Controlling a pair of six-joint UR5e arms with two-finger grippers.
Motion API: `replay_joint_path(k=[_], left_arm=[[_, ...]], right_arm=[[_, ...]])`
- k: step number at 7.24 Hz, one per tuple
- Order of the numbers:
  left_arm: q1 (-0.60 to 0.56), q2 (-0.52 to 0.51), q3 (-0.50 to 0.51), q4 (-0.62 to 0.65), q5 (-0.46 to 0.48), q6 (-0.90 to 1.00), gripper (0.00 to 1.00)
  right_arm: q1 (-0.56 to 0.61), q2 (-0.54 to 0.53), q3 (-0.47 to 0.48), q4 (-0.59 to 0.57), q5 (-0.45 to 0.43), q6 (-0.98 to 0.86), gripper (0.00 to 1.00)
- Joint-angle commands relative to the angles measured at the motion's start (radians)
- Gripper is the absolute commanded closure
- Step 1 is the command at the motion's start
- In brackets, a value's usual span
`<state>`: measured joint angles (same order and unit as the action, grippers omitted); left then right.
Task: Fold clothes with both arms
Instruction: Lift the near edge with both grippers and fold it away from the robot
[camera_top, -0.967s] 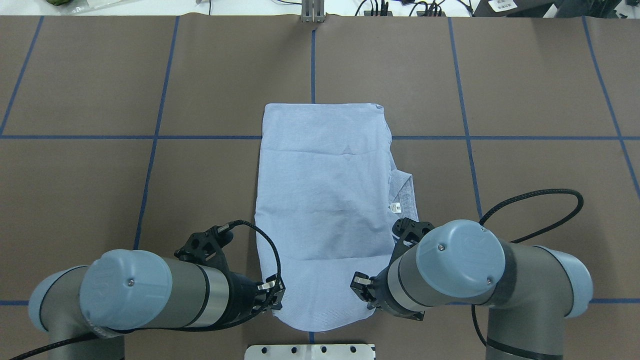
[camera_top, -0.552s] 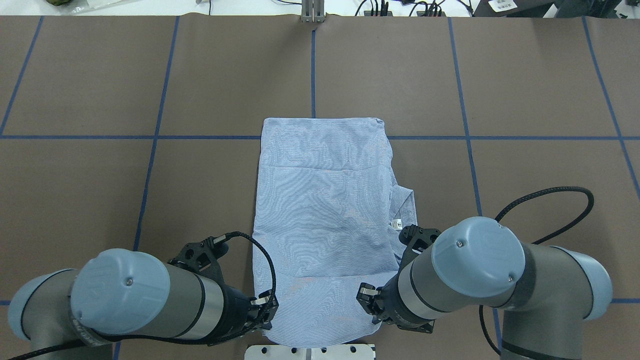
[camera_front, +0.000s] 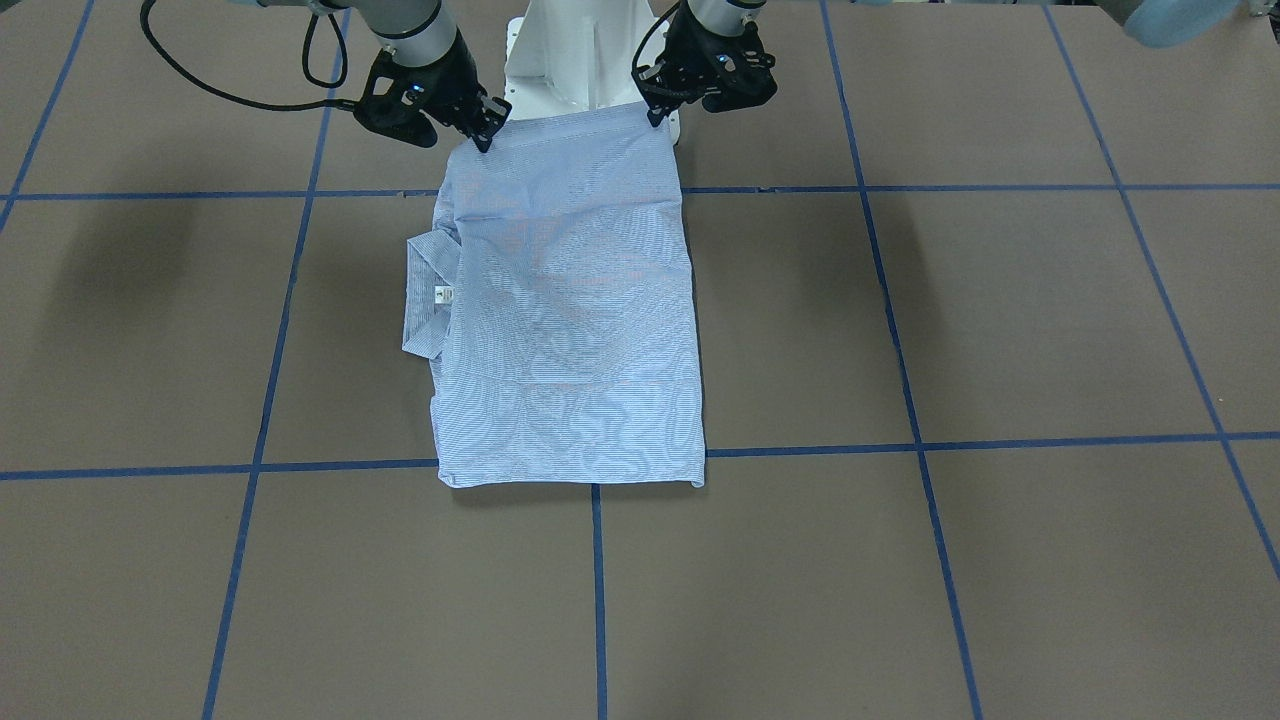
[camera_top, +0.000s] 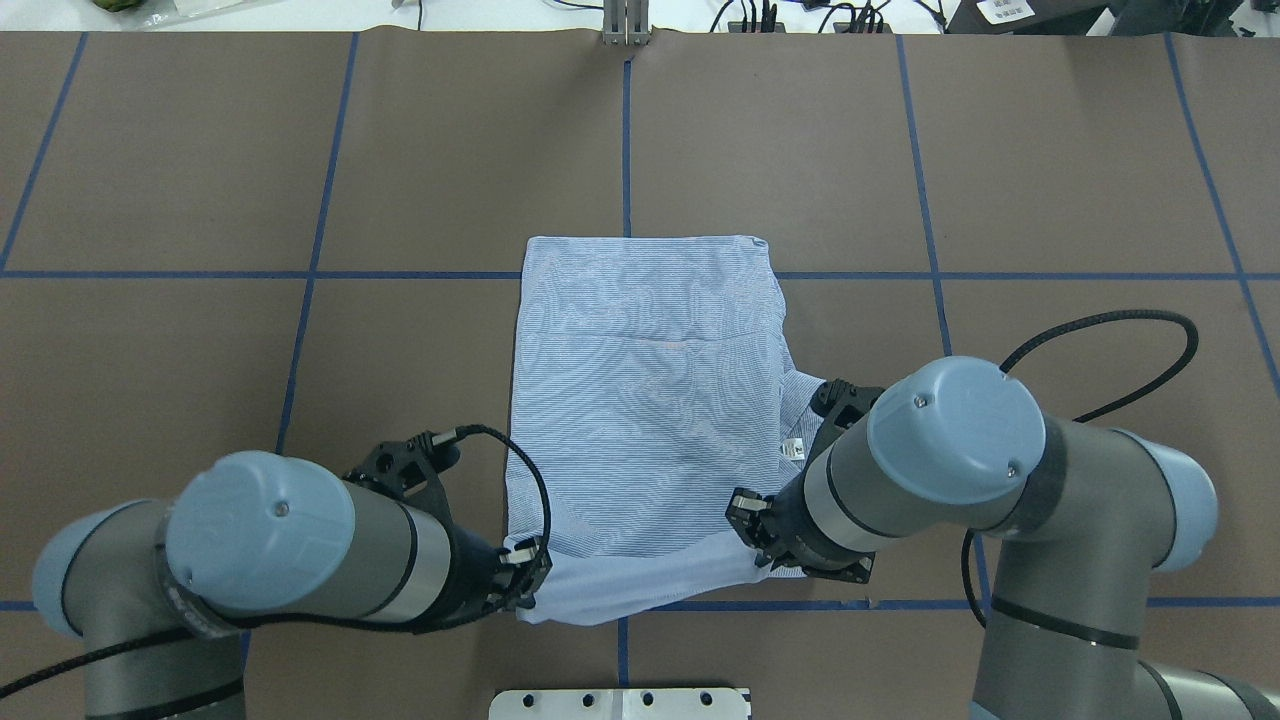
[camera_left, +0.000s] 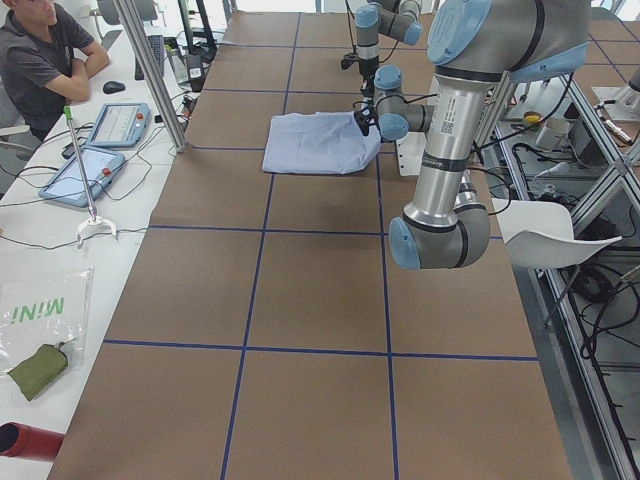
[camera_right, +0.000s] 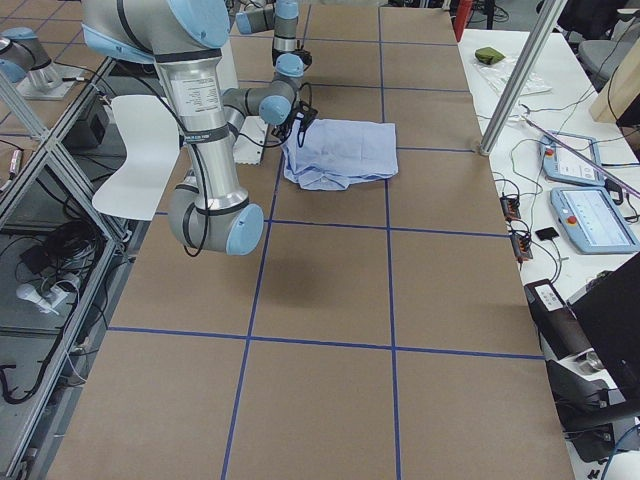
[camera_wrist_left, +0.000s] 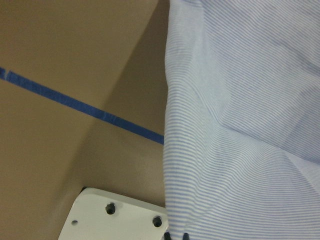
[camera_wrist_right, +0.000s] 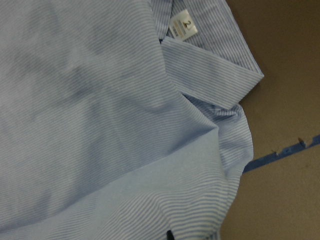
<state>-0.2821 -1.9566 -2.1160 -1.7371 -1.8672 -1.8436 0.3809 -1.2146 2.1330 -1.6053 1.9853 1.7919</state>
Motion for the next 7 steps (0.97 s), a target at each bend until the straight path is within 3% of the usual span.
replay_joint_path(k=[1, 3, 5, 7], left_arm=[[-0.125, -0.036, 0.004, 0.002, -0.050, 0.088, 1.00], [-0.244, -0.076, 0.019, -0.004, -0.102, 0.139, 1.00], [-0.301, -0.140, 0.138, -0.021, -0.102, 0.213, 1.00], [-0.336, -0.153, 0.242, -0.132, -0.102, 0.219, 1.00]], right_arm=[[0.091, 0.044, -0.036, -0.002, 0.001, -0.046, 1.00], [0.166, 0.098, -0.077, -0.002, -0.002, -0.098, 1.00], [0.239, 0.156, -0.131, -0.002, -0.003, -0.149, 1.00], [0.282, 0.228, -0.186, -0.002, -0.005, -0.161, 1.00]])
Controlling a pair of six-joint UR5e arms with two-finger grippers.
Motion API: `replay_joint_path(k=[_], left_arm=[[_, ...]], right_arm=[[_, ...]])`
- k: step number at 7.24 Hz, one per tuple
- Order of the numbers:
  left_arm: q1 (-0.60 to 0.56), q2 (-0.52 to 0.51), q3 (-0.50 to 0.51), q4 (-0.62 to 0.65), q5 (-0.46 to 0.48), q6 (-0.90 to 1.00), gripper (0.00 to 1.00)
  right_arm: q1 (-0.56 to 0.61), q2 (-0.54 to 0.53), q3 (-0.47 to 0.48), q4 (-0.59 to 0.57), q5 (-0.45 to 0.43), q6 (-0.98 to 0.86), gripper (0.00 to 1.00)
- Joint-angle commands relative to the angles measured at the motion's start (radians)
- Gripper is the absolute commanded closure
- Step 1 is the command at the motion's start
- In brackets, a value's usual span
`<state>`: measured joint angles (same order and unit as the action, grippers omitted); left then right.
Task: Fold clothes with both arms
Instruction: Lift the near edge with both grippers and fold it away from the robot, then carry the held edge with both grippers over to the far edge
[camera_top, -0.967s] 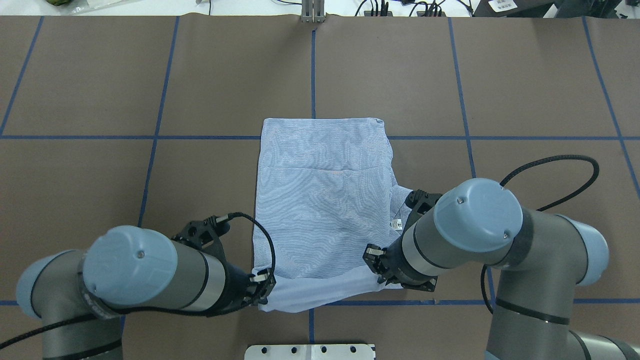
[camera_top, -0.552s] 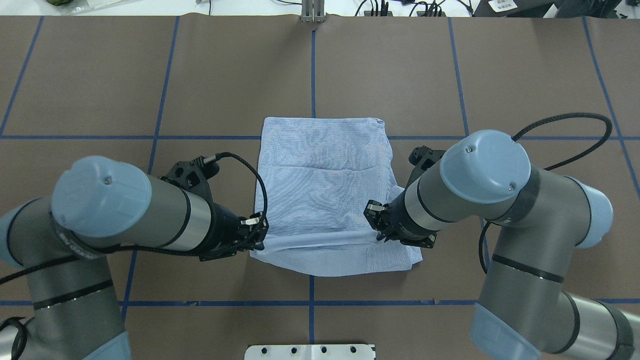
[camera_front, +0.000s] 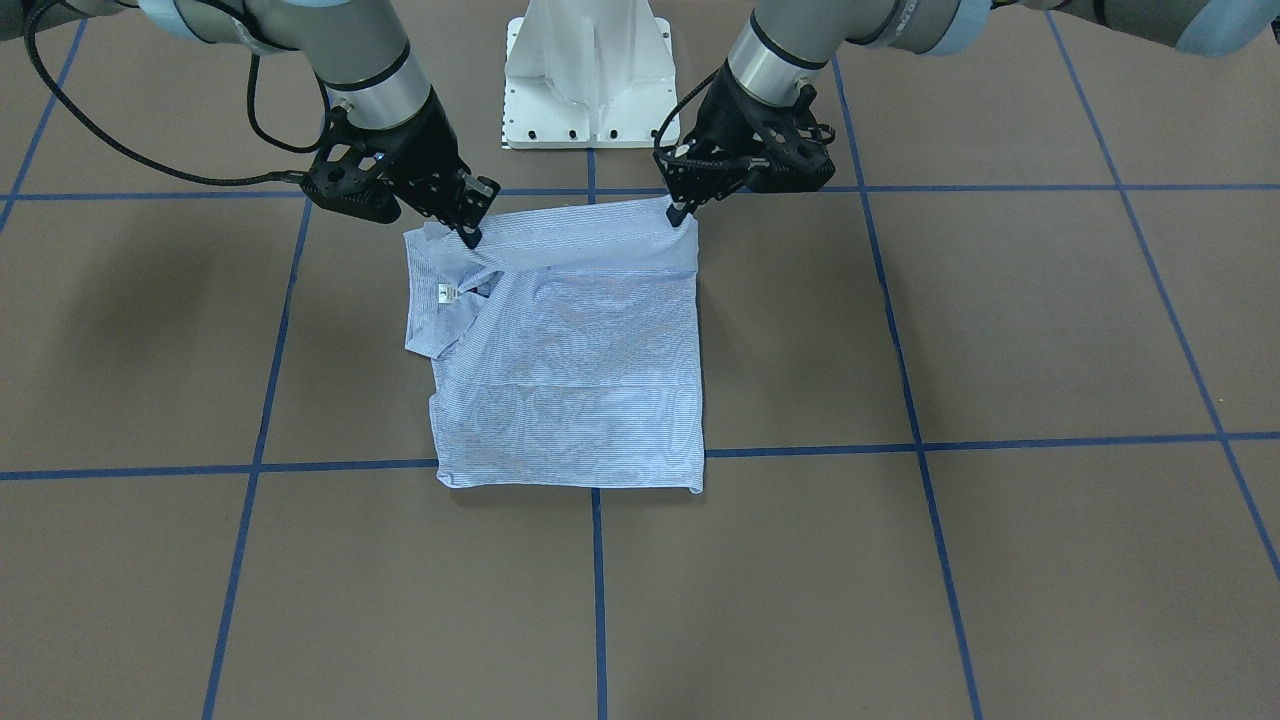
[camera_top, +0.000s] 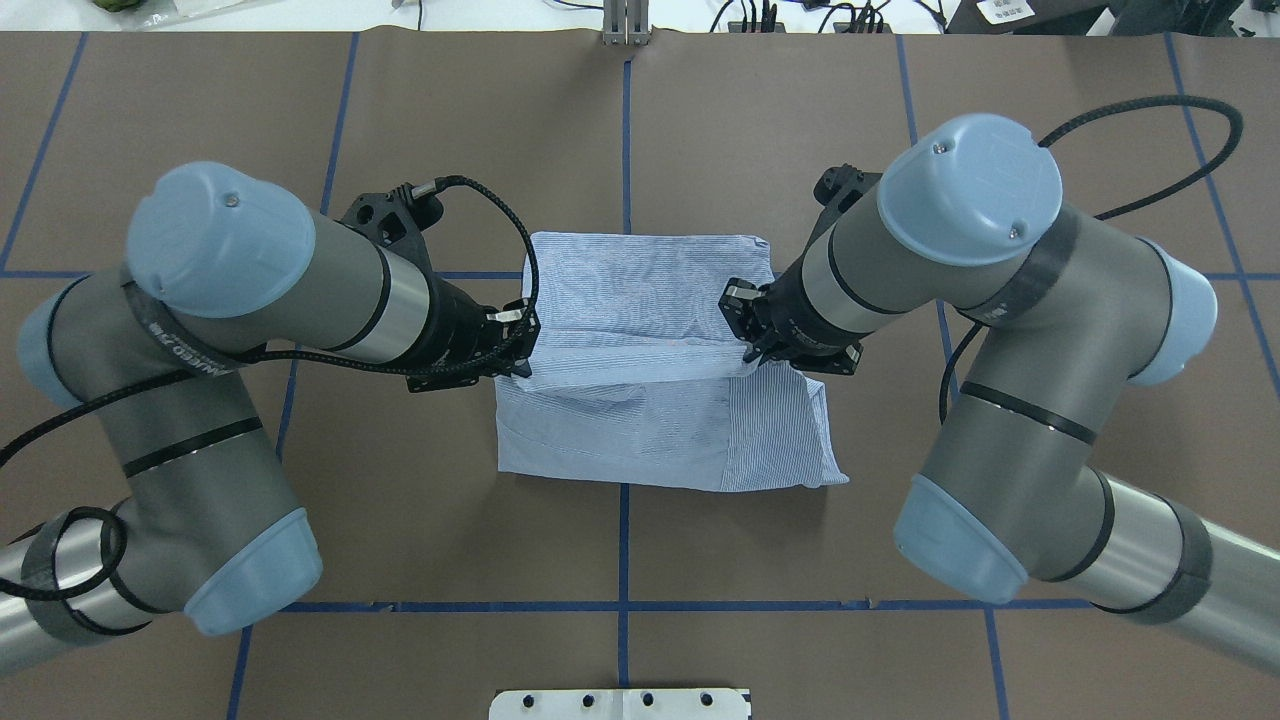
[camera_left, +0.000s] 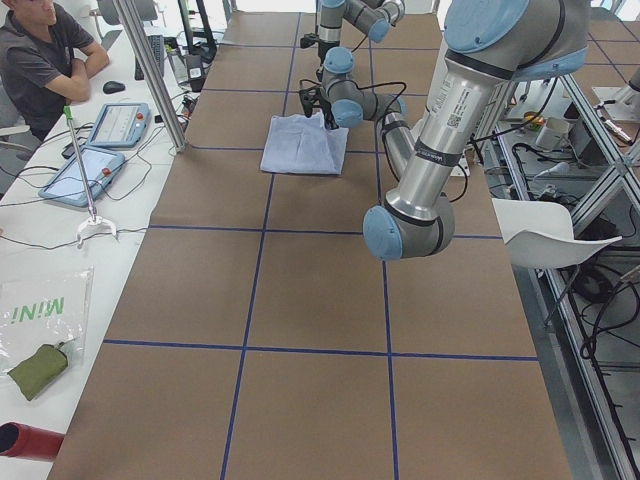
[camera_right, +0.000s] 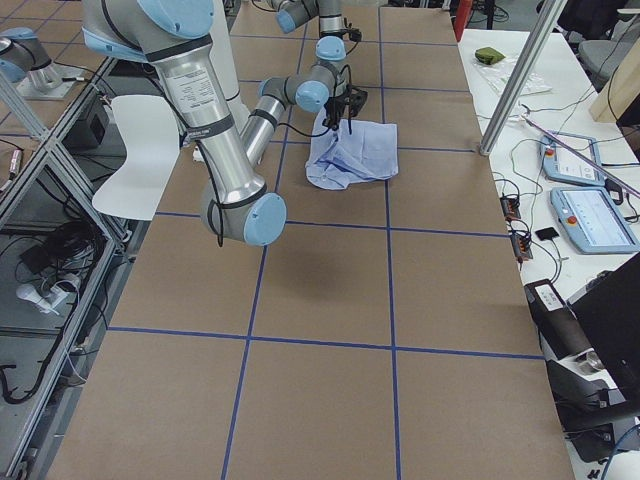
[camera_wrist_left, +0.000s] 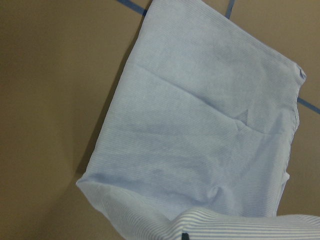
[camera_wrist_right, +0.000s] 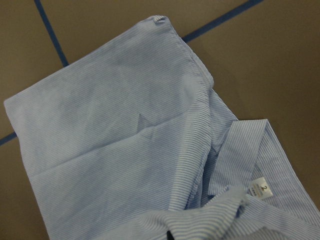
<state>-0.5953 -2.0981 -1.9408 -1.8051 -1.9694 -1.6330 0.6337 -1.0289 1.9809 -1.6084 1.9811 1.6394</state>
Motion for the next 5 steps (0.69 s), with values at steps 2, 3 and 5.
replay_joint_path(k=[2, 3, 5], left_arm=[[-0.063, -0.045, 0.143, -0.106, -0.002, 0.030, 1.00], [-0.078, -0.051, 0.179, -0.129, -0.002, 0.045, 1.00], [-0.101, -0.065, 0.317, -0.262, 0.000, 0.047, 1.00]], right_arm=[[0.056, 0.148, -0.193, 0.002, -0.010, -0.044, 1.00], [0.066, 0.173, -0.268, 0.007, -0.010, -0.087, 1.00], [0.090, 0.187, -0.364, 0.015, -0.010, -0.159, 1.00]])
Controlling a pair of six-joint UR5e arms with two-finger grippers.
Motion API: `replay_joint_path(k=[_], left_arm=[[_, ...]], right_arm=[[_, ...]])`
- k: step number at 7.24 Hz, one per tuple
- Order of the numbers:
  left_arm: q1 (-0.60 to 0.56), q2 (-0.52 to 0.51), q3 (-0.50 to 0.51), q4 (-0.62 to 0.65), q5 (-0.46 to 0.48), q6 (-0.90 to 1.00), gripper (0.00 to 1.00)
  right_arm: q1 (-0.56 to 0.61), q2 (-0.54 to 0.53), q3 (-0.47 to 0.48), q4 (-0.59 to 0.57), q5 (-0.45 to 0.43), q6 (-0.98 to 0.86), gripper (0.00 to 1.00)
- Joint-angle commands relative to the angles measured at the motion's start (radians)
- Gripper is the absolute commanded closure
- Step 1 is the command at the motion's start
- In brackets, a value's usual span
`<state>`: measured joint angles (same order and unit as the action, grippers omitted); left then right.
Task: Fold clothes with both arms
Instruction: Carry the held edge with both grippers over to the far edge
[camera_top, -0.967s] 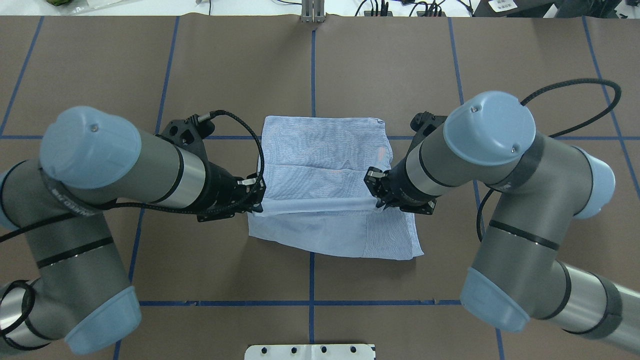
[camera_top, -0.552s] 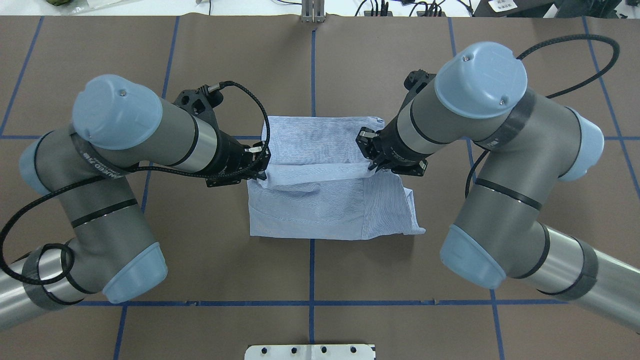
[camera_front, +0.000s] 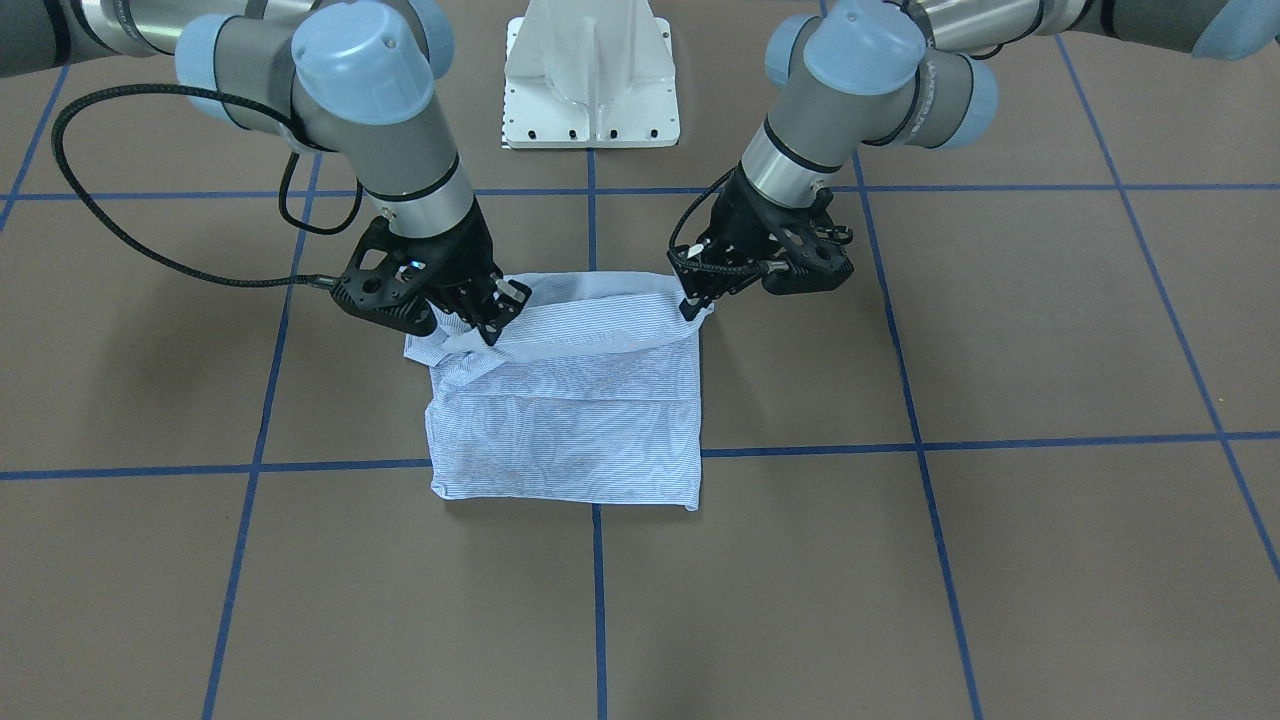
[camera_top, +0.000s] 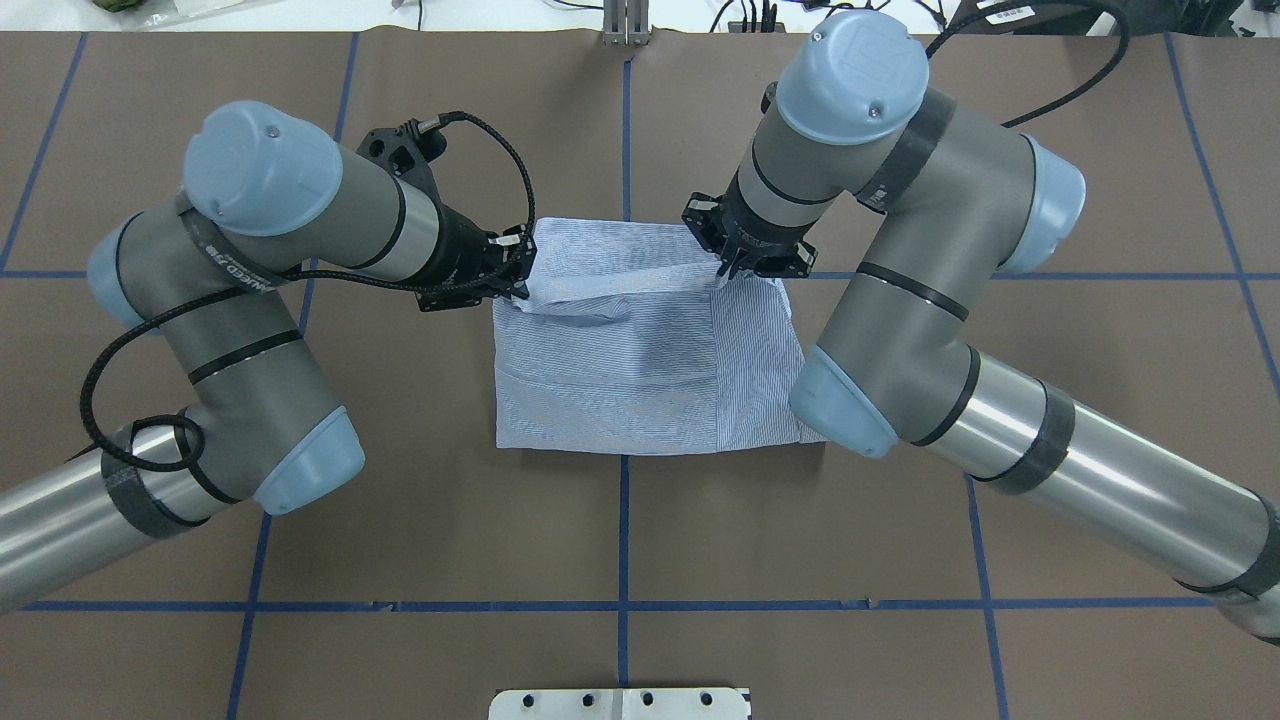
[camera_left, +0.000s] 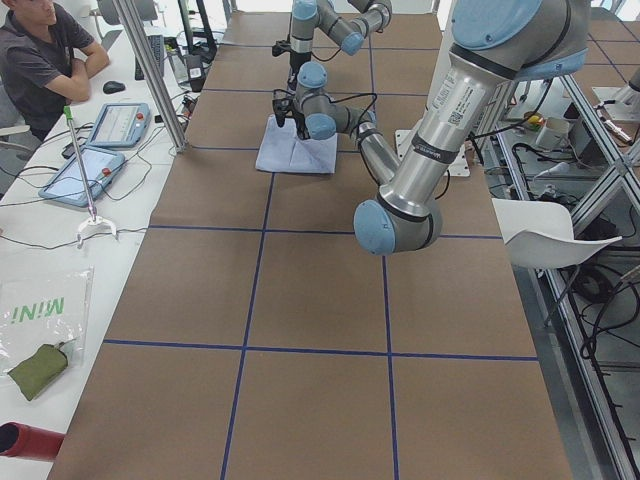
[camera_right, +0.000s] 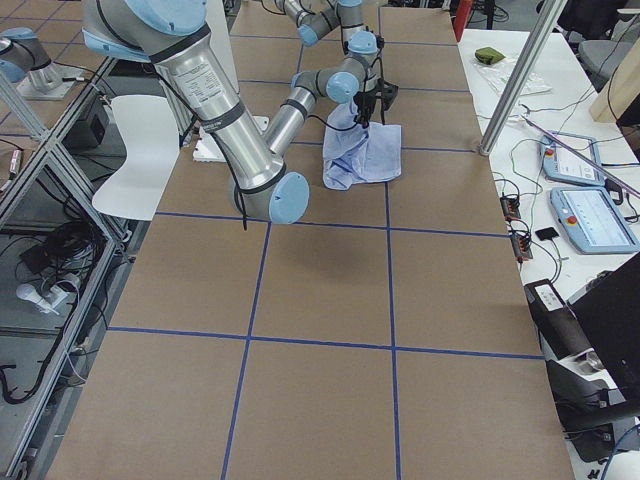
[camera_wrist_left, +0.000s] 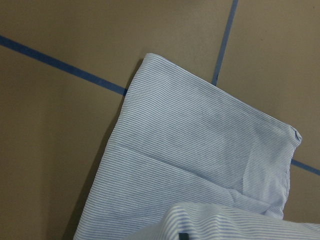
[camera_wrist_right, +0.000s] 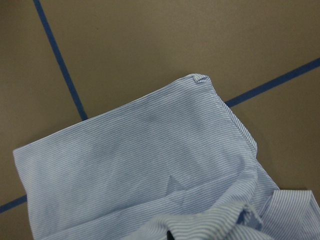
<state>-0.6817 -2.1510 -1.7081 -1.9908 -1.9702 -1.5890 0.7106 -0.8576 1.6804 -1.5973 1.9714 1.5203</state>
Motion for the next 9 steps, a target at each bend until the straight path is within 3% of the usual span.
replay_joint_path(k=[1, 3, 5, 9], left_arm=[[-0.027, -0.050, 0.167, -0.121, 0.001, 0.001, 1.00], [-0.039, -0.116, 0.276, -0.184, 0.001, 0.000, 1.00], [-0.045, -0.147, 0.306, -0.187, 0.001, 0.000, 1.00], [-0.088, -0.194, 0.333, -0.187, -0.024, 0.000, 1.00]], right_arm=[[0.024, 0.038, -0.106, 0.003, 0.001, -0.057, 1.00], [0.027, 0.096, -0.206, 0.063, 0.001, -0.057, 1.00], [0.039, 0.112, -0.286, 0.131, 0.004, -0.061, 1.00], [0.136, 0.138, -0.297, 0.131, 0.101, -0.094, 1.00]])
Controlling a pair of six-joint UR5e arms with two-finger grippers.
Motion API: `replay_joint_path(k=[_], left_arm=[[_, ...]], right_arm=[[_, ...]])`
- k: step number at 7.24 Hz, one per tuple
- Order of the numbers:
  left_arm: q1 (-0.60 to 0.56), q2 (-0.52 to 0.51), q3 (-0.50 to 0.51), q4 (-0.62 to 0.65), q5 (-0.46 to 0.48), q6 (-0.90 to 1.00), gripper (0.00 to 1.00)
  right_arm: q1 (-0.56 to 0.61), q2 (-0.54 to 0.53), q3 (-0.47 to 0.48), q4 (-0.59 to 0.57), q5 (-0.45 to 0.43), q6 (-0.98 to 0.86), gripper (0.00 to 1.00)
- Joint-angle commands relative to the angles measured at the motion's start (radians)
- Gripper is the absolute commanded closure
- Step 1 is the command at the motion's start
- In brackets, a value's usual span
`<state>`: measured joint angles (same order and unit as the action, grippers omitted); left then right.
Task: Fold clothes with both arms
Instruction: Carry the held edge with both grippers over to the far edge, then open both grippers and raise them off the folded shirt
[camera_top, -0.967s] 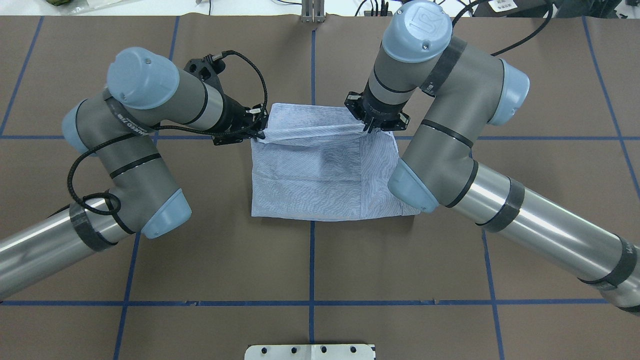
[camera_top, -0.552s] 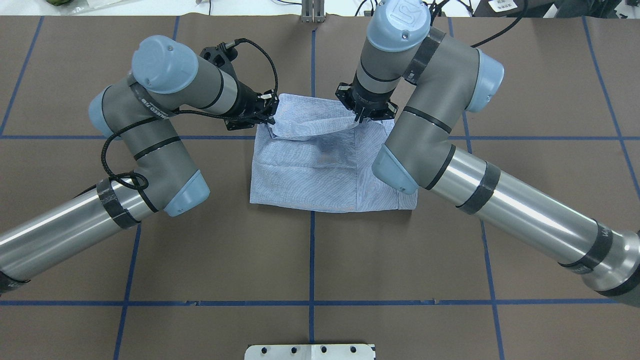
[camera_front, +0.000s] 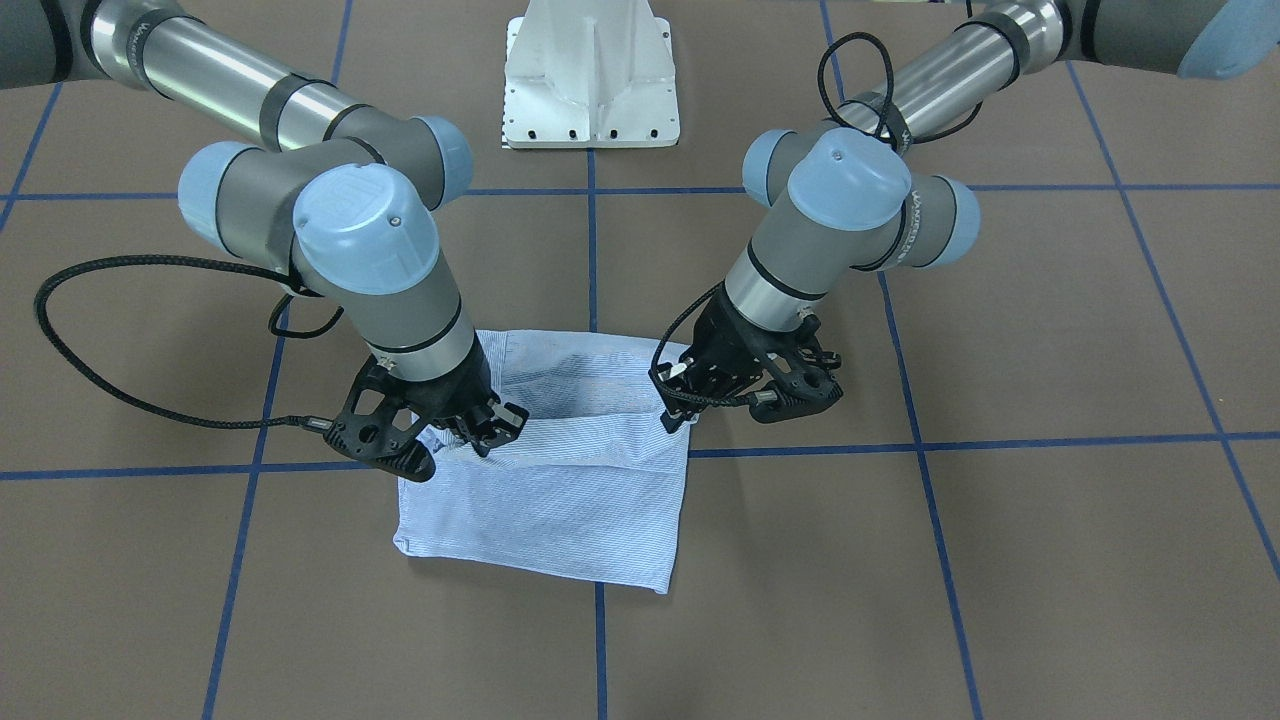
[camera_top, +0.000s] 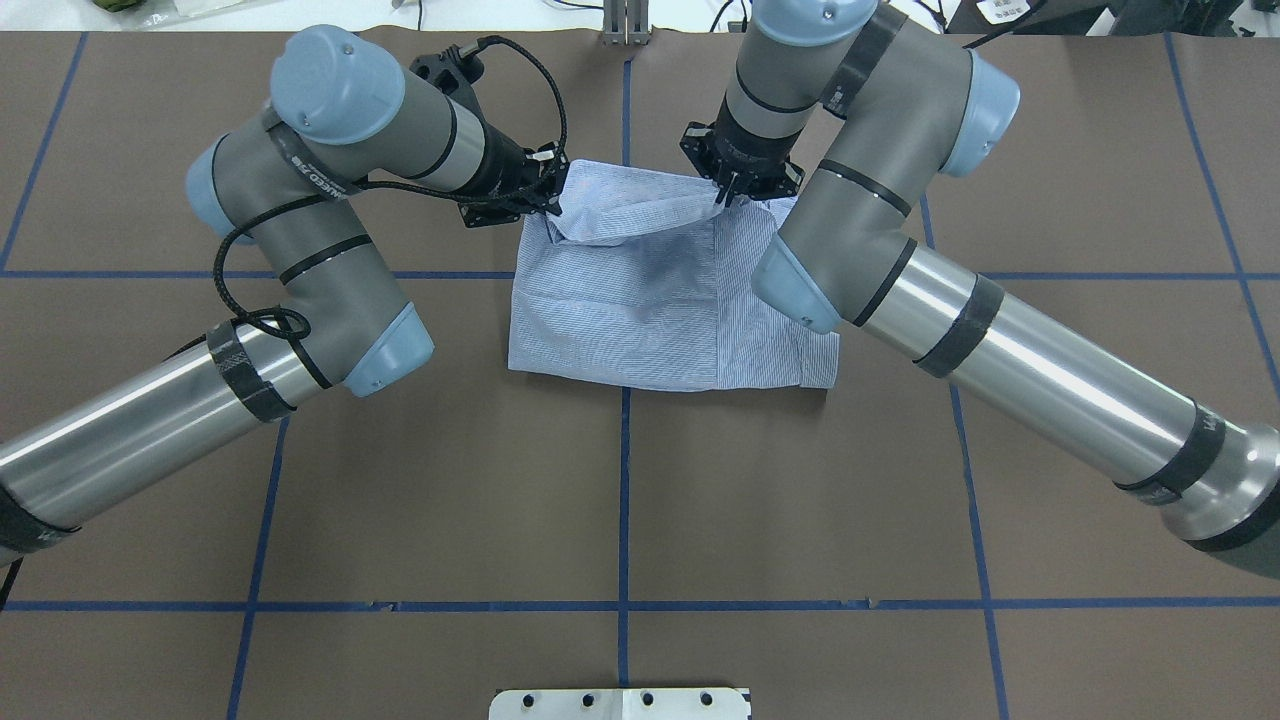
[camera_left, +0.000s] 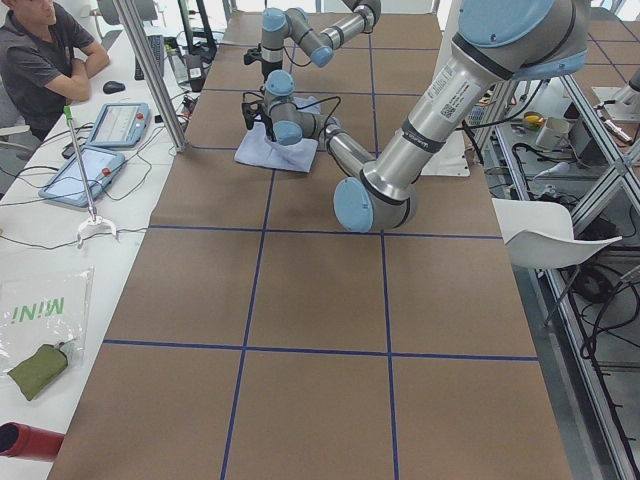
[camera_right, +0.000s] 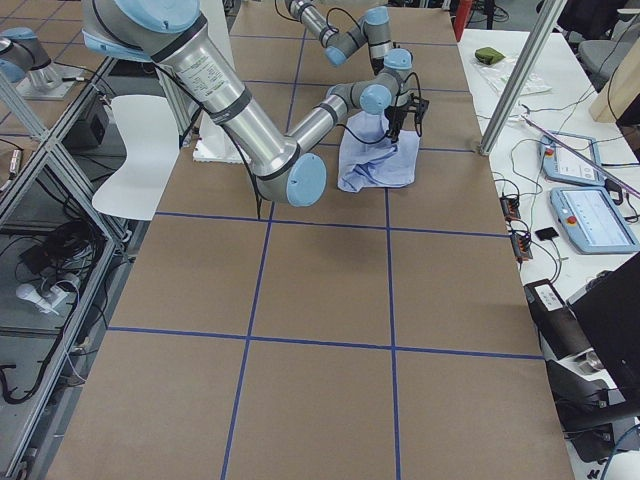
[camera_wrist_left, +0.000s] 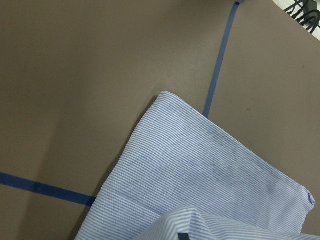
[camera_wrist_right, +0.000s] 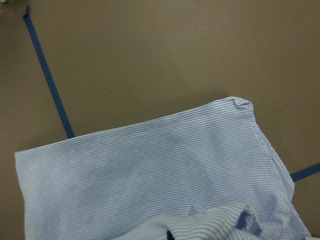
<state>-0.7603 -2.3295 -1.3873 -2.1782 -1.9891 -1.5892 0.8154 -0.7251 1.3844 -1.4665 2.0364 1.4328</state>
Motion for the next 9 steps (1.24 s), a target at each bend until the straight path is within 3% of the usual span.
replay_joint_path(k=[1, 3, 4, 5, 7, 8, 9], left_arm=[[-0.010, -0.072, 0.071, -0.002, -0.004, -0.002, 1.00], [-0.011, -0.100, 0.132, -0.057, -0.004, -0.006, 1.00], [-0.014, -0.100, 0.134, -0.063, -0.002, -0.012, 0.99], [-0.022, -0.100, 0.134, -0.063, 0.000, -0.011, 0.01], [-0.085, -0.097, 0.134, -0.051, -0.005, -0.008, 0.00], [-0.115, -0.090, 0.132, -0.034, -0.045, 0.001, 0.00], [-0.143, -0.079, 0.129, -0.022, -0.104, 0.005, 0.00]], right_arm=[[0.040, 0.006, -0.004, 0.000, 0.037, -0.020, 1.00], [0.042, 0.007, -0.016, 0.006, 0.038, -0.020, 1.00], [0.042, 0.009, -0.016, 0.017, 0.039, -0.017, 0.95], [0.044, 0.010, -0.016, 0.020, 0.036, -0.012, 0.02], [0.100, 0.010, -0.022, 0.020, 0.100, -0.021, 0.01], [0.128, 0.010, -0.019, 0.023, 0.160, -0.035, 0.01], [0.123, 0.022, -0.012, 0.023, 0.160, -0.029, 0.01]])
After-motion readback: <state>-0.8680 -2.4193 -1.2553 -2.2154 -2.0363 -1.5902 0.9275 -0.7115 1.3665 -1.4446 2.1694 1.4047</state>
